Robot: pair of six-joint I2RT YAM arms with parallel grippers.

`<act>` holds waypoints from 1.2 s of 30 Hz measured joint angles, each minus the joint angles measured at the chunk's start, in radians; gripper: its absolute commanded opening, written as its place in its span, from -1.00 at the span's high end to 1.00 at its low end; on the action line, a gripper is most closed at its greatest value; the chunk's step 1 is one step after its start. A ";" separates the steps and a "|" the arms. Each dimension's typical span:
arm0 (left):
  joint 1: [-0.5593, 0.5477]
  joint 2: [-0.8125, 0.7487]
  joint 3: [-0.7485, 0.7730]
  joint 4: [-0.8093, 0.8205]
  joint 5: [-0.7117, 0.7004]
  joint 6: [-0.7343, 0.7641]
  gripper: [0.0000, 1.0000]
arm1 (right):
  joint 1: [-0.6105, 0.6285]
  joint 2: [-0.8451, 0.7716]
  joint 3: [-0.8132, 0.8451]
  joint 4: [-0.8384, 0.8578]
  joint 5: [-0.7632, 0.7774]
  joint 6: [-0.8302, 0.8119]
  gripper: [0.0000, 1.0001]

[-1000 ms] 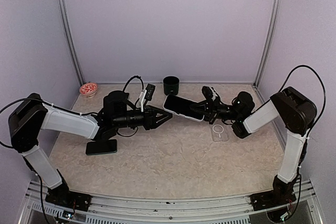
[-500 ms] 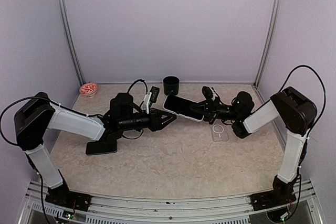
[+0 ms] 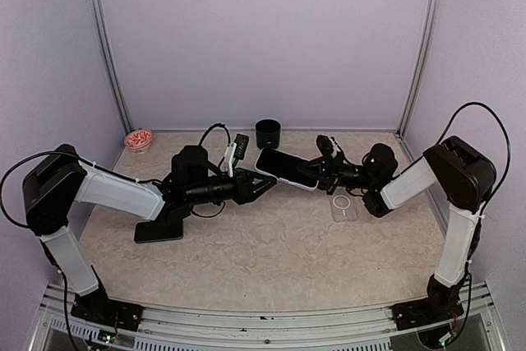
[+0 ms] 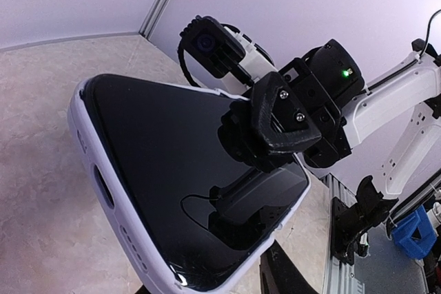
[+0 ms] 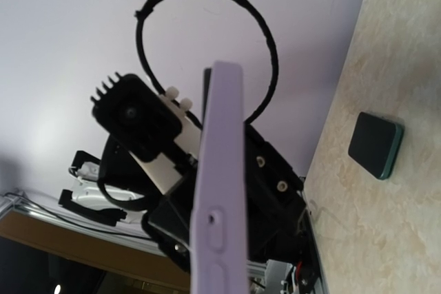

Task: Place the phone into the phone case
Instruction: Press the phone against the phone case.

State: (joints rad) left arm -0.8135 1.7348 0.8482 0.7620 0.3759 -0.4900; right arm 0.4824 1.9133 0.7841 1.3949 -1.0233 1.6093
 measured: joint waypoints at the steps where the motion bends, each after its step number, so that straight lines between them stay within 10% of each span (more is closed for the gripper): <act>1: 0.000 0.000 0.000 0.000 -0.002 0.000 0.31 | 0.000 0.000 0.000 0.000 0.001 0.000 0.95; 36: -0.015 0.057 -0.067 0.256 -0.137 -0.107 0.04 | 0.033 0.004 0.000 0.024 0.095 -0.013 0.96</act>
State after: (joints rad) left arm -0.8284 1.7916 0.7811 1.0183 0.2390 -0.5972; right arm 0.5152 1.9171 0.7845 1.4189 -0.9283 1.5967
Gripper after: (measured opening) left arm 0.477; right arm 0.091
